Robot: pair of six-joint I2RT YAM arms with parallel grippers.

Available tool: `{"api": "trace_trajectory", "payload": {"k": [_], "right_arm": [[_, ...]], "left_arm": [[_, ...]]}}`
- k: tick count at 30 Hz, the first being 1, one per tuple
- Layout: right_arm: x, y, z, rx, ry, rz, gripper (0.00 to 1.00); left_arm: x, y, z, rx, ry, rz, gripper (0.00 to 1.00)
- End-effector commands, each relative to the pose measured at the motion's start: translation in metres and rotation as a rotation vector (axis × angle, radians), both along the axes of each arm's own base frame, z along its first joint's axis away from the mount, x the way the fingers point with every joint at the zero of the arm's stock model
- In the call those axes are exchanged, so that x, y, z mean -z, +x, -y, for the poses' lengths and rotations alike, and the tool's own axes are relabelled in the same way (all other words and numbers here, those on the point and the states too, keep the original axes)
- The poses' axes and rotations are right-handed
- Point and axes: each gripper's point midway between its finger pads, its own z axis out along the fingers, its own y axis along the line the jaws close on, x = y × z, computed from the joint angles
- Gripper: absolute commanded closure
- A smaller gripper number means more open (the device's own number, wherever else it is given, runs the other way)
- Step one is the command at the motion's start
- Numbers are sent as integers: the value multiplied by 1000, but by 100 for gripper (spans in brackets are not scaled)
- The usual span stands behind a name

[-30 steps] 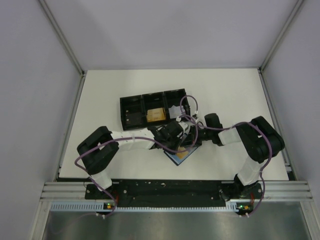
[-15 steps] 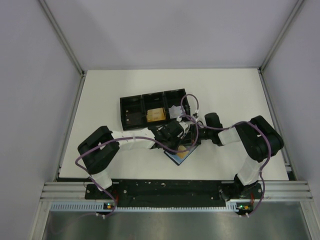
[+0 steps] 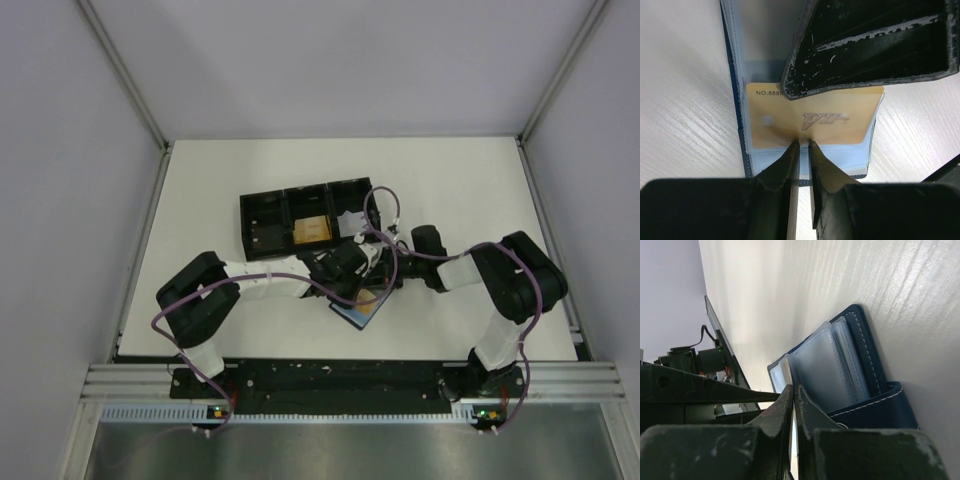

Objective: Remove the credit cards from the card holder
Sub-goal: Remove the credit card from the card holder.

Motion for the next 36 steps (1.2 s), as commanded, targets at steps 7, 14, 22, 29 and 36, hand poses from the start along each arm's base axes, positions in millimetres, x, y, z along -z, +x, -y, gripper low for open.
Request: {"api": "trace_trajectory", "payload": {"k": [7,14,22,29,36], "right_arm": [[-6,27,21,69,-9,129,100],[-12,40,24,77,-23,177,100],[-17,16,10,-40,14,141,88],[-5,5,7,-70,-13,115,96],[-22,33,31,21,-46,193,100]], "left_arm": [[49,-41,-35,53,164,-155,86],[49,-43,-37,59,162,-159,87],[47,-40,-36,55,158,-146,87],[44,-40,-36,48,154,-138,87],[43,-44,-42,52,148,-139,87]]}}
